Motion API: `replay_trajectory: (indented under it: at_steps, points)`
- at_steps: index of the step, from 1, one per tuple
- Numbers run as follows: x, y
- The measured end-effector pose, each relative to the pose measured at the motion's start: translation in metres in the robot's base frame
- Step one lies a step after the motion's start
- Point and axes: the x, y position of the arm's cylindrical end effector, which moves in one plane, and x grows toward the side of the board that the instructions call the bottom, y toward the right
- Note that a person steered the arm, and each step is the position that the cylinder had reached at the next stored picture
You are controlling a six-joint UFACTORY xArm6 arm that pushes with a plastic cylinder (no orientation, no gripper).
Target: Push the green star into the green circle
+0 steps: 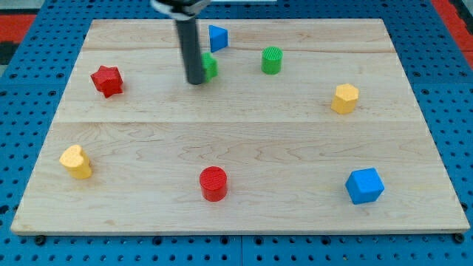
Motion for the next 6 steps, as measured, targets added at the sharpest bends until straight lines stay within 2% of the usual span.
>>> replay_trajectory:
  at_steps: [2,4,5,6]
  points:
    - [0.0,-0.069]
    - [-0.039,-0.037]
    - [-0.039,0.031]
    - [-0.037,0.063]
